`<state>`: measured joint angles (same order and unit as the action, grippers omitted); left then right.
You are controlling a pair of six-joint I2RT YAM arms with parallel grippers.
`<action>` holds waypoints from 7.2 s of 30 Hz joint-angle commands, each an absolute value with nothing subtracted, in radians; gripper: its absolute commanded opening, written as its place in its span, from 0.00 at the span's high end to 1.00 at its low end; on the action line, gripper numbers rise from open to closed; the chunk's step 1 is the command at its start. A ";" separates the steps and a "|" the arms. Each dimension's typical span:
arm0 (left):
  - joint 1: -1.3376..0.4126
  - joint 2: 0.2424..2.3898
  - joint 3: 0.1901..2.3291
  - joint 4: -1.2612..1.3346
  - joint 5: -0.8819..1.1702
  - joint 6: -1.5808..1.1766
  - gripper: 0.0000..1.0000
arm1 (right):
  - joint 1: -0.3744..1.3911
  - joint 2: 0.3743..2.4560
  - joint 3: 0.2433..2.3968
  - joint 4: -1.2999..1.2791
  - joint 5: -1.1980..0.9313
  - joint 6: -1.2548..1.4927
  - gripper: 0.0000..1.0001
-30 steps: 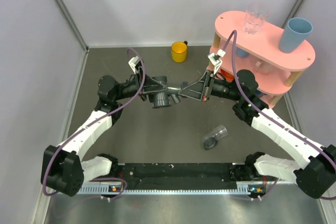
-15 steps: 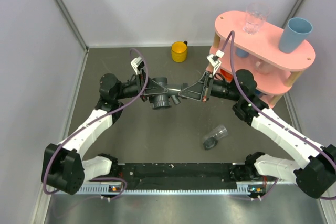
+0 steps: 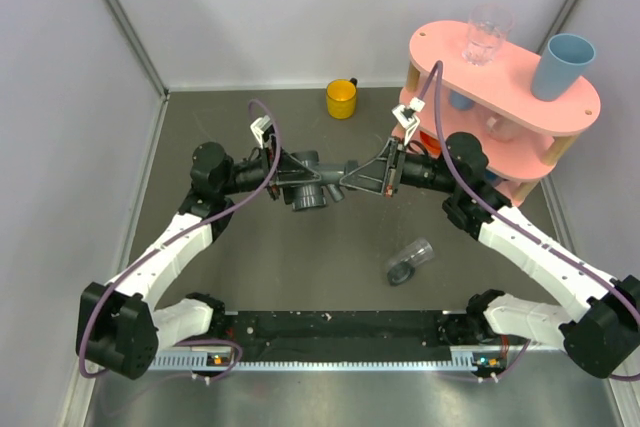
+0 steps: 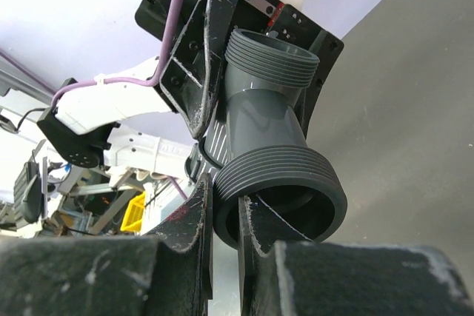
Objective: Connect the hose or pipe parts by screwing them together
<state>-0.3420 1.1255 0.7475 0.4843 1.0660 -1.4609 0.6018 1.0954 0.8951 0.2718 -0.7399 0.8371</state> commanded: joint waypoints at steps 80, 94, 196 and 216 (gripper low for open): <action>-0.206 1.143 0.899 -0.600 0.761 -0.655 1.00 | 0.388 1.404 0.724 -0.629 -0.640 0.385 0.55; -0.137 1.177 0.902 -0.611 0.759 -0.653 1.00 | 0.390 1.356 0.655 -0.217 -0.857 0.662 1.00; -0.173 1.120 0.699 -0.738 0.666 -0.655 1.00 | 0.752 1.546 1.043 -0.460 -0.164 0.078 0.46; -0.308 1.225 0.790 -0.773 0.491 -0.677 1.00 | 0.939 1.459 0.832 -0.427 -0.285 0.506 0.47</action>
<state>-0.3084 1.1881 0.6968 -0.7467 0.5758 -0.7216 0.8848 1.5360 0.8558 -0.5125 -0.2379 0.3569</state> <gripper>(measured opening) 0.592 0.528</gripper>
